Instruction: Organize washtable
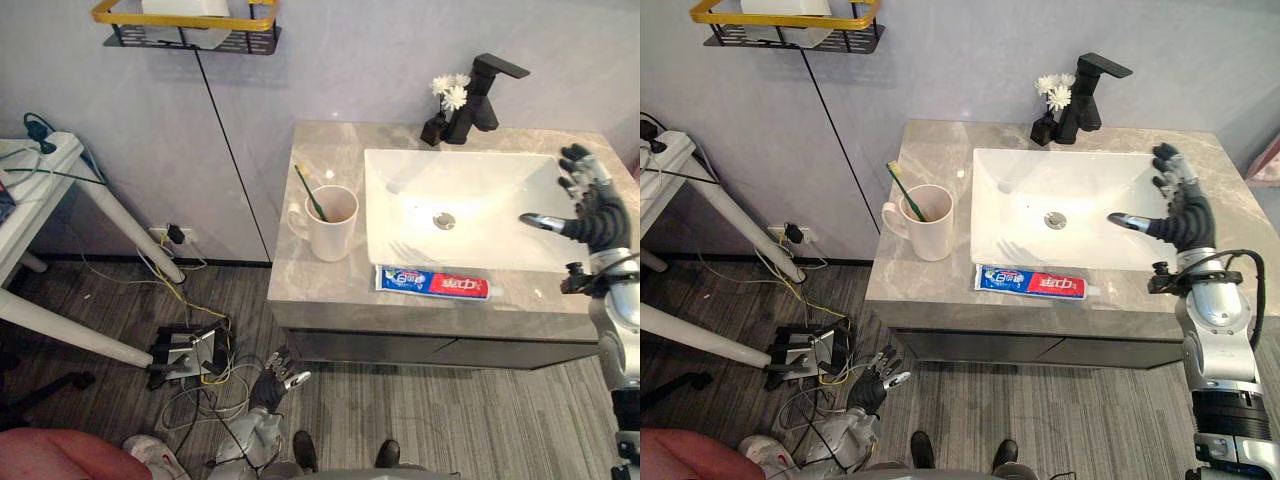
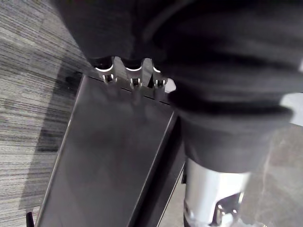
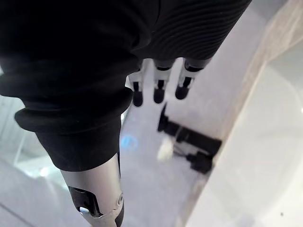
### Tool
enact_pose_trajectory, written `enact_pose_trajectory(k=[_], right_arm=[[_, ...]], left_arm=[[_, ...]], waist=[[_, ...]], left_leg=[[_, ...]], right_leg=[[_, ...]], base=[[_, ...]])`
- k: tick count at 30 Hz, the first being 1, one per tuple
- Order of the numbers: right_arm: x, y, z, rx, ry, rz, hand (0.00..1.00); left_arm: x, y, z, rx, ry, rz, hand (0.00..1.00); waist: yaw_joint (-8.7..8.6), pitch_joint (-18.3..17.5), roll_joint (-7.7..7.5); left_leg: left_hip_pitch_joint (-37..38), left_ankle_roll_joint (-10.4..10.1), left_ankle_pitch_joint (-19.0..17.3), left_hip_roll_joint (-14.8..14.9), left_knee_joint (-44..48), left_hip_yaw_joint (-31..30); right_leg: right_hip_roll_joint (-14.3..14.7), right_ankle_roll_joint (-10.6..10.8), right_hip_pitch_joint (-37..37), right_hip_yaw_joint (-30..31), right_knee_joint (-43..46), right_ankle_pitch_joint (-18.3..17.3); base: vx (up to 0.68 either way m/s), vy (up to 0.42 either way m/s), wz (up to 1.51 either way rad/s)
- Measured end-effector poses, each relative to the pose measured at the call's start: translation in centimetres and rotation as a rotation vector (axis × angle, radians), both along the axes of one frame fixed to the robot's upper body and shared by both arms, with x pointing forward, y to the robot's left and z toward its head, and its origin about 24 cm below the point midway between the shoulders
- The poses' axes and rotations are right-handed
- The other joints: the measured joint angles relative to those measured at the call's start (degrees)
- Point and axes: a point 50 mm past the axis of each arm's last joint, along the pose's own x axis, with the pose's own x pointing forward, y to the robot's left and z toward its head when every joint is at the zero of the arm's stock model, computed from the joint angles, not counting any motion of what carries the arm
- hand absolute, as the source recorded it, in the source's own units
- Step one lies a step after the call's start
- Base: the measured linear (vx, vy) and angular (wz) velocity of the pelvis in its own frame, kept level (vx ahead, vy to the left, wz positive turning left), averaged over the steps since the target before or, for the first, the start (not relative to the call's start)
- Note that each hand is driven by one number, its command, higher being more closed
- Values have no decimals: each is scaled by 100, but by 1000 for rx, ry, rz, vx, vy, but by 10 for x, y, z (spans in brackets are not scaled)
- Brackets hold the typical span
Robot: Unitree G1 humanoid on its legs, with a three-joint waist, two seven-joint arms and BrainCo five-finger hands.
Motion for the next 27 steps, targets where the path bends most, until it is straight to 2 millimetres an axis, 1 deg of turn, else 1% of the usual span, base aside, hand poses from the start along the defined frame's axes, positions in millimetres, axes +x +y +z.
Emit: enact_pose_trajectory(k=[3, 5, 9, 12, 16, 19, 22, 25, 27], right_arm=[[0, 11, 5, -152, 61, 101, 0], [-3, 19, 12, -283, 90, 180, 0], [-5, 18, 12, -430, 143, 197, 0], [-6, 14, 10, -494, 167, 183, 0], [-6, 10, 7, -516, 195, 176, 0], [-10, 7, -2, -541, 231, 169, 0], [-11, 4, -7, -556, 253, 159, 0], [-13, -1, -16, -567, 292, 140, 0], [-14, -2, -19, -558, 301, 139, 0]], left_arm=[[-1, -1, 0, -7, 0, -10, 0], [-2, -2, -1, -15, -2, -25, 0], [-6, -4, -1, -28, 1, -45, 0], [-7, -6, -2, -34, 1, -57, 0], [-6, -6, -1, -34, -5, -58, 0], [-6, -6, -1, -34, -5, -59, 0], [-6, -6, 0, -32, -7, -60, 0], [-6, -5, 0, -27, -7, -62, 0], [-6, -3, 0, -21, -5, -68, 0]], waist=[[20, 2, -49], [18, 3, -83], [9, -2, -173], [7, -1, -198], [4, -8, -218], [16, -9, -244], [12, -12, -261], [17, -12, -313], [15, -12, -332]], left_leg=[[-1, 6, 5, -3, 0, -28], [-4, 6, 5, -4, -1, -41], [-12, 8, 7, -8, -1, -56], [-28, 12, 10, -17, -1, -82], [-69, 29, 21, -30, -1, -135], [-129, 42, 38, -34, 0, -150], [-128, 42, 38, -37, 0, -151], [-129, 42, 38, -37, 0, -148], [-131, 42, 38, -39, 0, -144]], right_leg=[[-2, 1, 15, -30, 0, -1], [-3, 2, 16, -38, -1, -2], [-4, 7, 18, -51, -1, -9], [-12, 11, 17, -75, 0, -12], [-19, 26, 4, -126, 0, -24], [-19, 25, -50, -157, 13, -24], [-18, 25, -54, -162, 34, -24], [-18, 25, -60, -159, 43, -25], [-19, 24, -69, -147, 48, -25]], base=[[-7, 6, 6], [0, 0, 0], [0, 0, 0], [1, 7, 5], [3, 6, 7], [8, 2, 4], [4, 1, 2], [0, 0, 0], [-7, 2, -2]])
